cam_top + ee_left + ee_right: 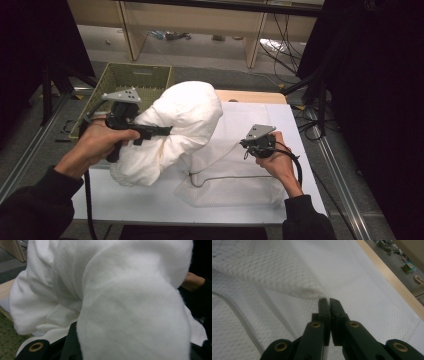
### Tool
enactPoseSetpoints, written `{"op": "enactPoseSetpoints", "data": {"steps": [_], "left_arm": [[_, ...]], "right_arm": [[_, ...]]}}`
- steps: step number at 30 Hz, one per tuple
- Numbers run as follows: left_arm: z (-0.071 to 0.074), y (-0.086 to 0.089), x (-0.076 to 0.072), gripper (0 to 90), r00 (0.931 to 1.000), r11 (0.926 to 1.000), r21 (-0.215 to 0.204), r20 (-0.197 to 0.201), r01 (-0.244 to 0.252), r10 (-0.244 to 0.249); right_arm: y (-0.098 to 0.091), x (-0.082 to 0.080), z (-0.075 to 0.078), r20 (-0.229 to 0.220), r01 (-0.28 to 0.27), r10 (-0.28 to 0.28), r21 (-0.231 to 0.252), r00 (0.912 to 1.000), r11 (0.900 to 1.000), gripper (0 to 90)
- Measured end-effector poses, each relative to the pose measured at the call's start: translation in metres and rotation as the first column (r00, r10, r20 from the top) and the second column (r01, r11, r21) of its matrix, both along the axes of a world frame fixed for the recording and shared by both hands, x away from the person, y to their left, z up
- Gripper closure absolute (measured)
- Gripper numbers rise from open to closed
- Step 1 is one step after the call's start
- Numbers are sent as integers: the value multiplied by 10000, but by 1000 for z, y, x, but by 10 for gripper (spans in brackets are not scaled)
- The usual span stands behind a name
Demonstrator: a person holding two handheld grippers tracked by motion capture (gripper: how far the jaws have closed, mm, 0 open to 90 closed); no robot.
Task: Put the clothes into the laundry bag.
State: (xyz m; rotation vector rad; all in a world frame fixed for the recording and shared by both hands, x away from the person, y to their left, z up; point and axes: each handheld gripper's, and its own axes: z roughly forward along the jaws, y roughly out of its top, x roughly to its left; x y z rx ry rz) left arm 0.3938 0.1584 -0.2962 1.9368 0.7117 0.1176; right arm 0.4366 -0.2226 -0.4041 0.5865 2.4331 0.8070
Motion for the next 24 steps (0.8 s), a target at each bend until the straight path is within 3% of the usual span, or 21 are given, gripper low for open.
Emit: {"op": "enactPoseSetpoints", "data": {"steps": [2, 4, 5, 8, 13, 17, 21, 22, 23, 24], "left_arm": [[-7, -6, -6, 627, 9998, 9997, 101, 2, 222, -222], [-11, -10, -13, 627, 9985, 9985, 123, -38, 542, -542], [-14, -12, -16, 626, 9977, 9976, 121, -55, 677, -677], [-19, -19, -27, 626, 9937, 9938, 29, -154, 1111, -1110], [-31, -29, -44, 625, 9848, 9857, 58, -423, 1686, -1682], [-43, -38, -53, 624, 9759, 9779, -16, -639, 2089, -2086], [-52, -48, -61, 623, 9608, 9638, 50, -813, 2665, -2652], [-52, -48, -61, 624, 9608, 9638, 50, -813, 2665, -2652], [-54, -52, -65, 623, 9527, 9561, -17, -844, 2930, -2921], [-55, -55, -68, 623, 9506, 9540, 71, -864, 2998, -2981]], "right_arm": [[0, 1, 1, 21, -23, 23, 30, 10000, 10000, 894], [0, -1, 0, -324, 458, -447, 341, 9985, 9984, 894], [-1, 3, 0, -147, 179, -175, 291, 9997, 9994, 894], [-3, 4, 0, -351, 355, -338, 504, 9988, 9981, 894], [-7, 7, 2, -321, 323, -300, 741, 9990, 9967, 894], [-9, 7, 6, -239, 430, -412, 825, 9989, 9957, 894], [-7, 8, 12, -127, 234, -224, 863, 9997, 9960, 894], [-6, 8, 12, -113, 281, -271, 962, 9996, 9950, 894], [-7, 9, 14, -90, 155, -146, 1092, 9999, 9939, 894], [-6, 9, 14, -119, 179, -166, 1188, 9998, 9928, 894]]}}
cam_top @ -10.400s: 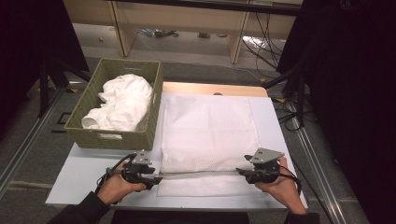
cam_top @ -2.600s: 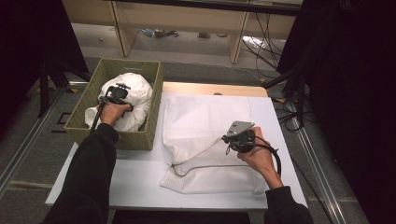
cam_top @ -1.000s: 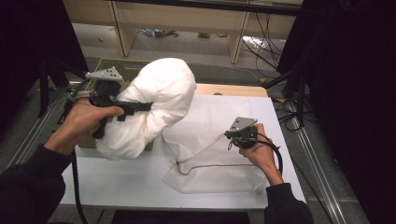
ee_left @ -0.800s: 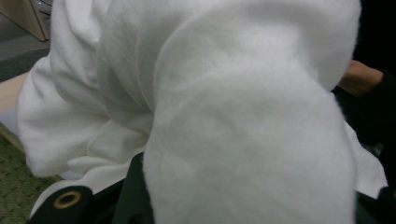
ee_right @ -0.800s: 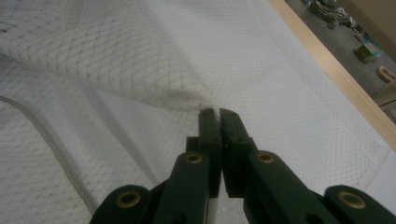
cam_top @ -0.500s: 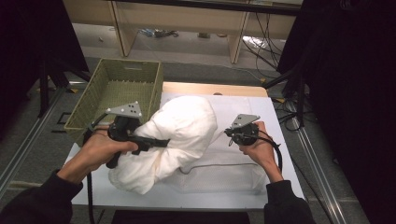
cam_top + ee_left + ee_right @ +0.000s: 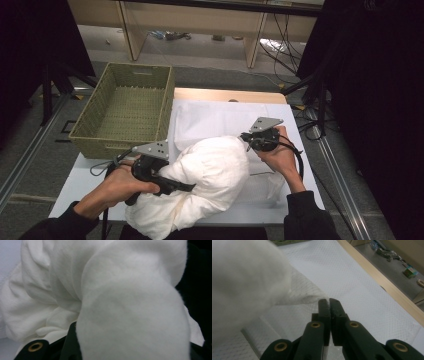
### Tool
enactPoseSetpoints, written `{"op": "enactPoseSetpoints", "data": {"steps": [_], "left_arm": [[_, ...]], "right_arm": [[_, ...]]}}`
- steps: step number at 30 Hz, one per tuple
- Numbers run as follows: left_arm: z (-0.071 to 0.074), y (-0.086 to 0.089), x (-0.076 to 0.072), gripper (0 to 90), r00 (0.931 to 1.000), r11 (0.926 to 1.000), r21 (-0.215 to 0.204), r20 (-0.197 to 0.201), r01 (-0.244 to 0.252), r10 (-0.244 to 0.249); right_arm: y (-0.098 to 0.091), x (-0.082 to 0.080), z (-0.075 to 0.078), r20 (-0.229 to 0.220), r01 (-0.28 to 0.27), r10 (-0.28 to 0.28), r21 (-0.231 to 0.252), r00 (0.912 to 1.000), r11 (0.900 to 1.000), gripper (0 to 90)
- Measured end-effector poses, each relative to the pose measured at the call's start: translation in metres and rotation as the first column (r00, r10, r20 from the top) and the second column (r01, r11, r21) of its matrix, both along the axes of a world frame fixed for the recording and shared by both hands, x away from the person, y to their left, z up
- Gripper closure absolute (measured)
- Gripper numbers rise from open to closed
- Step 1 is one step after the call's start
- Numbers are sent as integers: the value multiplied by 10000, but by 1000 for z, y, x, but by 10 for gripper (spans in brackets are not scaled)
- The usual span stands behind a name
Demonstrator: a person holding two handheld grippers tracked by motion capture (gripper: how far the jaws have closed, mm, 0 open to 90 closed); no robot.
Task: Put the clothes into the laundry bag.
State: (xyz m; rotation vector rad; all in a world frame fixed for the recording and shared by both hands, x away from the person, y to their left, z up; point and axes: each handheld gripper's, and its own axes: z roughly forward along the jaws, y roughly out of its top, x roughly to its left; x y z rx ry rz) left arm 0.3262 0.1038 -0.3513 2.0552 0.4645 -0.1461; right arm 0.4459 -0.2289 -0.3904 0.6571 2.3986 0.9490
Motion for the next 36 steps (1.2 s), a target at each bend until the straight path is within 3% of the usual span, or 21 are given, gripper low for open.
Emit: {"op": "enactPoseSetpoints", "data": {"steps": [9, 14, 15, 18, 19, 21, 23, 24, 25, 26, 28, 29, 30, 33, 36], "left_arm": [[-20, -23, 0, 620, 9964, 9966, 248, -314, 791, -783], [-36, -41, 5, 617, 9931, 9906, 780, -426, 1120, -1089], [-39, -49, 11, 616, 9938, 9883, 1074, -399, 1079, -1041], [-41, -54, 16, 615, 9957, 9884, 1253, -471, 857, -803], [-40, -57, 24, 615, 9988, 9905, 1297, -255, 458, -429], [-39, -57, 31, 615, 9995, 9927, 1195, -241, -183, 214], [-38, -57, 34, 612, 9991, 9921, 1190, -92, -407, 421], [-35, -56, 41, 608, 9938, 9817, 1708, 866, -843, 703], [-35, -54, 46, 606, 9906, 9751, 2052, 1225, -846, 602], [-35, -52, 49, 604, 9799, 9567, 2379, 1463, -1676, 1353], [-38, -51, 55, 599, 9820, 9441, 2901, 1480, -1565, 1172], [-41, -56, 54, 597, 9820, 9484, 2686, 1292, -1682, 1376], [-45, -61, 53, 595, 9857, 9543, 2572, 1093, -1524, 1279], [-55, -78, 48, 579, 9959, 9551, 2881, 766, -686, 484], [-64, -95, 43, 579, 9965, 9464, 3223, 839, -205, -70]], "right_arm": [[-2, 1, 4, 99, -112, 110, 157, 9999, 9998, 894], [0, -1, 10, 327, -175, 169, 175, 9993, 9997, 895], [2, -5, 15, 376, -133, 123, 261, 9992, 9996, 895], [4, -6, 18, 505, -317, 311, 105, 9982, 9994, 896], [4, -9, 22, 524, -284, 276, 151, 9982, 9995, 896], [5, -10, 24, 579, -427, 421, 91, 9974, 9990, 896], [5, -11, 25, 649, -473, 466, 88, 9968, 9988, 896], [6, -15, 28, 546, -449, 441, 143, 9975, 9989, 896], [6, -15, 29, 579, -496, 486, 160, 9971, 9986, 896], [7, -16, 30, 634, -547, 537, 136, 9965, 9984, 896], [10, -17, 31, 628, -592, 588, 51, 9963, 9982, 896], [12, -18, 31, 606, -603, 601, 17, 9963, 9982, 897], [14, -19, 30, 543, -550, 548, 8, 9970, 9985, 897], [17, -18, 29, 654, -725, 729, -88, 9952, 9973, 897], [19, -21, 29, 512, -612, 611, 5, 9968, 9981, 897]]}}
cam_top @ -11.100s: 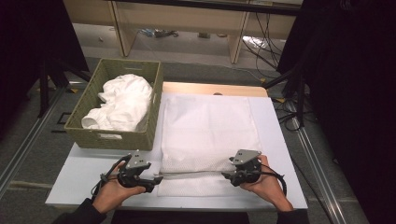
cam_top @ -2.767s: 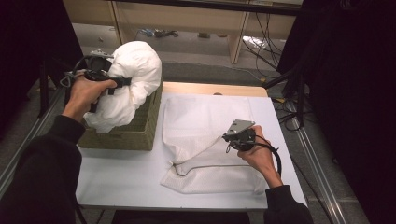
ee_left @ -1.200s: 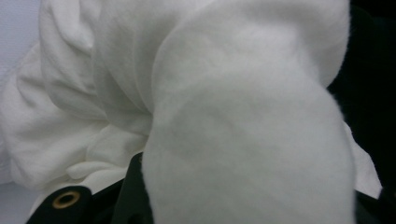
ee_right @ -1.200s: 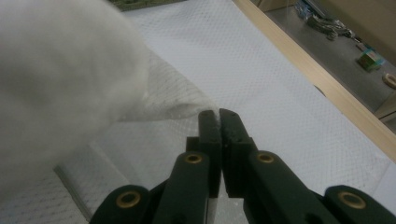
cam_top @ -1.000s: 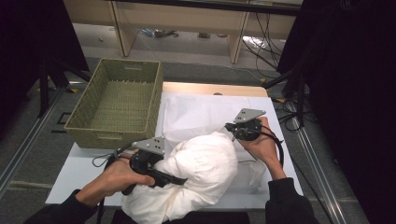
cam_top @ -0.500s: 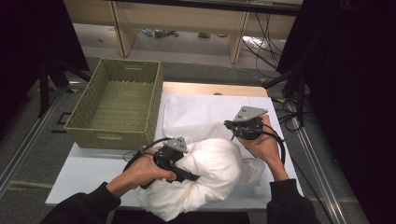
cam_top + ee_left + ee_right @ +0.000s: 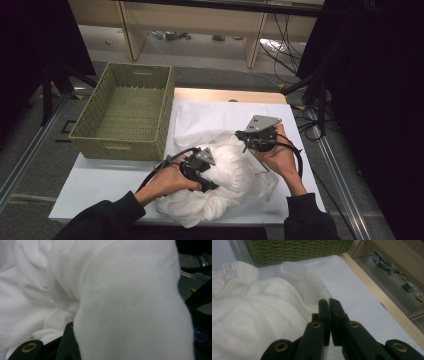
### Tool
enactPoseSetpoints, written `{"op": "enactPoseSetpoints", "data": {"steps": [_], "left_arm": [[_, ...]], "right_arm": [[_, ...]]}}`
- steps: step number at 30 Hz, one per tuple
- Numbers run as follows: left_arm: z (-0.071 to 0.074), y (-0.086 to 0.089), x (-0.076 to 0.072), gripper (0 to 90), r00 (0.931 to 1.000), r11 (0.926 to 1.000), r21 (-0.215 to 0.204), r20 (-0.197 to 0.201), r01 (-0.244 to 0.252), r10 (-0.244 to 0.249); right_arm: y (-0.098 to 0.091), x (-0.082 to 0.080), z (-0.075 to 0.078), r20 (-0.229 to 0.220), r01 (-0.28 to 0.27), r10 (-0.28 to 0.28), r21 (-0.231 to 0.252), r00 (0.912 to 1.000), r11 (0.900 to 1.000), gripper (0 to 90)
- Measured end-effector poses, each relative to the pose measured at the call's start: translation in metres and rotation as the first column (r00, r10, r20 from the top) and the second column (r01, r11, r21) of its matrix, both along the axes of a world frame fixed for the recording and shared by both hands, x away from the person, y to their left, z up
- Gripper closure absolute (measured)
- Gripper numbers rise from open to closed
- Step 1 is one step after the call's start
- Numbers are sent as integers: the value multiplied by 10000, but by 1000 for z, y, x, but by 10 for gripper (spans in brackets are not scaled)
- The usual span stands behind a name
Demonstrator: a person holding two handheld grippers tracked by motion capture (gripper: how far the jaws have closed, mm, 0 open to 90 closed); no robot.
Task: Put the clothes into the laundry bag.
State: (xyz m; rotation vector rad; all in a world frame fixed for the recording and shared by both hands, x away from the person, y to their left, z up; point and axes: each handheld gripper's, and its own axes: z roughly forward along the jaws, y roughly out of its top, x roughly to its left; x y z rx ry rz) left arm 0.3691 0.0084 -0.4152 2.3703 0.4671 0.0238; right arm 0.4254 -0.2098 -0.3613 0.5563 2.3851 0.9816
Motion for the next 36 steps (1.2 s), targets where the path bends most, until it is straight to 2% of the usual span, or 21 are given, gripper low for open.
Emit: {"op": "enactPoseSetpoints", "data": {"steps": [5, 6, 8, 9, 11, 14, 15, 17, 18, 19, 21, 22, 23, 25, 26, 27, 28, 29, 31, 34, 36], "left_arm": [[3, -3, 11, 597, 9989, 9987, -222, -9, -461, 461], [10, 3, 21, 598, 9949, 9944, -396, 186, -981, 989], [15, 8, 26, 605, 9912, 9915, -485, 488, -1208, 1231], [22, 13, 31, 607, 9783, 9814, -611, 889, -1820, 1869], [26, 18, 37, 608, 9680, 9694, -951, 893, -2262, 2347], [18, 10, 41, 594, 9699, 9704, -840, 723, -2266, 2327], [12, 4, 42, 588, 9708, 9688, -823, 350, -2338, 2372], [6, -2, 45, 582, 9759, 9743, -642, 173, -2158, 2173], [-4, -15, 51, 576, 9796, 9790, -373, 117, -2002, 2008], [-10, -23, 52, 571, 9719, 9692, -721, -76, -2353, 2354], [-15, -30, 59, 552, 9676, 9646, -776, -61, -2520, 2523], [-17, -33, 60, 536, 9645, 9621, -793, 210, -2610, 2633], [-19, -34, 62, 525, 9667, 9668, -597, 468, -2486, 2515], [-22, -34, 65, 483, 9709, 9691, -645, 110, -2379, 2391], [-25, -36, 64, 446, 9641, 9596, -930, -217, -2655, 2646], [-27, -38, 60, 414, 9502, 9399, -1399, -464, -3115, 3081], [-26, -35, 59, 383, 9591, 9485, -1427, -276, -2827, 2817], [-22, -30, 58, 325, 9691, 9644, -1002, 60, -2449, 2467], [-14, -23, 50, 234, 9713, 9680, -1015, 393, -2297, 2346], [0, -10, 41, 214, 9666, 9636, -1336, 804, -2317, 2435], [9, 3, 34, 186, 9682, 9685, -1340, 1091, -2100, 2250]], "right_arm": [[1, -4, 5, 104, -193, 193, 9, 9998, 9998, 897], [1, -6, 6, 2, -138, 138, 46, 9999, 9999, 897], [0, -7, 8, 108, -228, 228, 54, 9997, 9997, 897], [1, -8, 9, 108, -214, 214, 68, 9997, 9997, 897], [2, -10, 9, 55, -190, 189, 161, 9998, 9997, 898], [5, -10, 11, 105, -162, 161, 99, 9998, 9998, 898], [5, -10, 11, 157, -249, 248, 70, 9996, 9997, 898], [7, -11, 11, 173, -344, 344, 13, 9993, 9994, 898], [8, -12, 11, 180, -425, 425, -7, 9989, 9991, 899], [8, -14, 12, 82, -453, 453, 10, 9989, 9990, 898], [9, -16, 13, 158, -492, 492, -29, 9987, 9988, 898], [8, -17, 13, 187, -510, 512, -111, 9985, 9986, 899], [7, -19, 13, 198, -434, 438, -186, 9988, 9989, 899], [4, -22, 10, 84, -498, 500, -224, 9987, 9985, 898], [2, -23, 8, 108, -447, 450, -281, 9989, 9986, 899], [0, -23, 6, 47, -426, 427, -346, 9991, 9985, 898], [-2, -22, 3, -16, -357, 357, -386, 9994, 9986, 898], [-3, -22, 1, -28, -358, 357, -380, 9994, 9986, 898], [-6, -22, -2, -168, -205, 199, -356, 9997, 9992, 898], [-8, -21, -3, -118, -210, 206, -367, 9997, 9991, 898], [-9, -21, -2, -87, -172, 169, -331, 9998, 9993, 898]]}}
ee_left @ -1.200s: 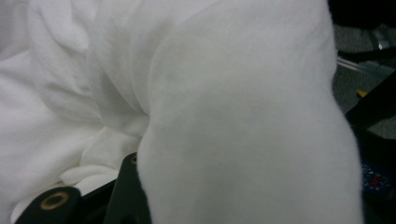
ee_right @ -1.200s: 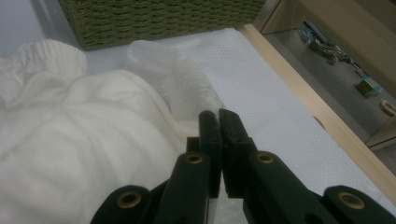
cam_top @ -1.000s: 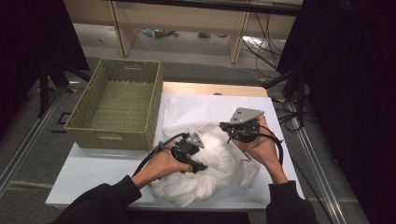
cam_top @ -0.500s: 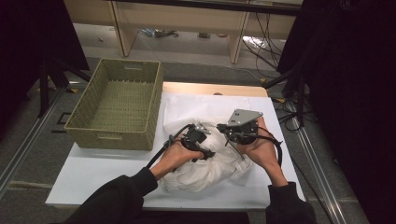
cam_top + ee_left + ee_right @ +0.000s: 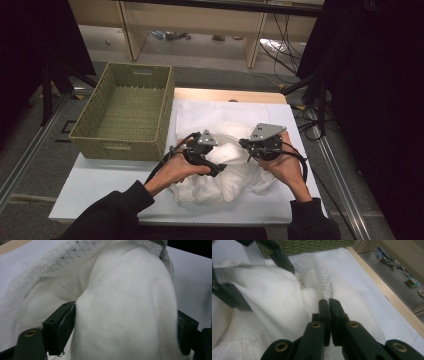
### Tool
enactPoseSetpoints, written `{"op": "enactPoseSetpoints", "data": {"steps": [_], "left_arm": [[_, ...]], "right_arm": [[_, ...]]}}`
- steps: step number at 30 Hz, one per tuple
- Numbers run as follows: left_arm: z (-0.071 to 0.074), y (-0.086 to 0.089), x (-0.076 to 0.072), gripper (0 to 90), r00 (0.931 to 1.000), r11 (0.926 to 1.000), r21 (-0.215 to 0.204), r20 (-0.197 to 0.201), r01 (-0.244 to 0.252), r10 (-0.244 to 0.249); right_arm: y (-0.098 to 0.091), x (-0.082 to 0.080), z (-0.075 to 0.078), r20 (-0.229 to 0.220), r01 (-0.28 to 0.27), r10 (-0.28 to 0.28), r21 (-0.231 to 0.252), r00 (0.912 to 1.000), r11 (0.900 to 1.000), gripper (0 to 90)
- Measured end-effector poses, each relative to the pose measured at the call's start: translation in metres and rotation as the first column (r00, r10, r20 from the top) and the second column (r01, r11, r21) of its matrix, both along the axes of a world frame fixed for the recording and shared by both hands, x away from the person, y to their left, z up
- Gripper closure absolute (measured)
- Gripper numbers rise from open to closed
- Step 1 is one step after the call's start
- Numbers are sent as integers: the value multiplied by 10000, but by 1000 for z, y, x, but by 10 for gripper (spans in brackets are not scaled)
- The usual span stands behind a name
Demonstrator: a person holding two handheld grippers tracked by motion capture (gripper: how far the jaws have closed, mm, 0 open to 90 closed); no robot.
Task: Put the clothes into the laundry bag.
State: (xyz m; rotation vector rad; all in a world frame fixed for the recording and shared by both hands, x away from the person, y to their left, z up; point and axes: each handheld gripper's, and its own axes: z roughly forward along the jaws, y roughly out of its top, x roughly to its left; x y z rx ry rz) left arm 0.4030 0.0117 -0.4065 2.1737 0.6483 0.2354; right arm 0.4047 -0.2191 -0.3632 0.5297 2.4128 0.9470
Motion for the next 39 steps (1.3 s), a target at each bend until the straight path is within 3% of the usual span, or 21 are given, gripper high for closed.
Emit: {"op": "enactPoseSetpoints", "data": {"steps": [2, 4, 7, 8, 9, 10, 11, 12, 15, 16, 17, 18, 21, 24, 27, 29, 30, 32, 35, 36, 39], "left_arm": [[0, 2, -1, 166, 10000, 10000, 27, -24, 13, -12], [-8, 2, -2, 205, 9991, 9991, 86, 28, 412, -412], [-20, -11, 3, 367, 9942, 9949, 245, -469, 982, -970], [-22, -14, 7, 456, 9908, 9903, 549, -527, 1276, -1247], [-25, -20, 7, 526, 9945, 9958, 236, -594, 883, -868], [-25, -20, 7, 594, 9945, 9958, 236, -594, 883, -868], [-25, -22, 11, 594, 9931, 9913, 720, -482, 1098, -1065], [-26, -30, 11, 644, 9972, 9983, 272, -567, 509, -493], [-24, -34, 11, 661, 9989, 9998, -158, -467, -82, 74], [-21, -34, 11, 672, 9995, 9994, -208, -171, -258, 255], [-20, -34, 12, 673, 9990, 9988, -276, -156, -416, 412], [-20, -34, 15, 672, 9996, 9995, -201, -149, -243, 240], [-30, -40, 22, 652, 9942, 9954, -648, -855, -708, 651], [-43, -42, 26, 576, 9893, 9906, -952, -1172, -983, 869], [-38, -38, 23, 426, 9946, 9951, -742, -863, -647, 582], [-33, -34, 20, 298, 9949, 9954, -615, -745, -732, 686], [-23, -22, 13, 258, 9975, 9960, -635, -355, -625, 603], [-18, -14, 10, 198, 9987, 9974, -502, -104, -508, 503], [-14, 8, 8, 158, 9971, 9979, -512, 629, -386, 418], [-21, 14, 11, 152, 9962, 9975, -269, 546, -659, 673], [-31, 13, 19, 137, 9945, 9939, -368, -124, -1043, 1040]], "right_arm": [[0, -1, 0, -59, 89, -89, 20, 9999, 10000, 898], [2, -1, 0, -90, 45, -45, -22, 9999, 10000, 897], [3, -2, 0, -118, 97, -98, -20, 9999, 10000, 898], [4, -2, 0, -135, -5, 4, -78, 9999, 10000, 897], [4, -3, -1, -189, 14, -16, -92, 9998, 10000, 898], [4, -3, -1, -189, 14, -16, -92, 9998, 10000, 898], [5, -3, -1, -176, 22, -24, -105, 9998, 9999, 898], [5, -4, -1, -158, 20, -22, -133, 9999, 9999, 899], [4, -6, 0, -188, -5, 2, -165, 9998, 9999, 899], [2, -11, 3, -154, -76, 74, -90, 9999, 9999, 899], [1, -13, 4, -123, -130, 130, -31, 9998, 9999, 899], [0, -15, 5, -139, -158, 158, 25, 9998, 9999, 899], [-1, -17, 5, -169, -104, 104, -19, 9998, 9999, 899], [-2, -15, -2, -396, -93, 90, -63, 9992, 9999, 899], [-2, -14, -7, -533, -75, 63, -225, 9986, 9997, 899], [-2, -13, -9, -568, -43, 30, -228, 9984, 9997, 898], [-2, -14, -9, -617, 141, -151, -168, 9980, 9998, 898], [-3, -13, -9, -549, 88, -102, -254, 9984, 9996, 898], [-4, -12, -10, -532, -23, 13, -178, 9986, 9998, 898], [-3, -12, -10, -597, -41, 32, -162, 9982, 9999, 898], [-2, -12, -10, -591, 79, -90, -187, 9982, 9998, 897]]}}
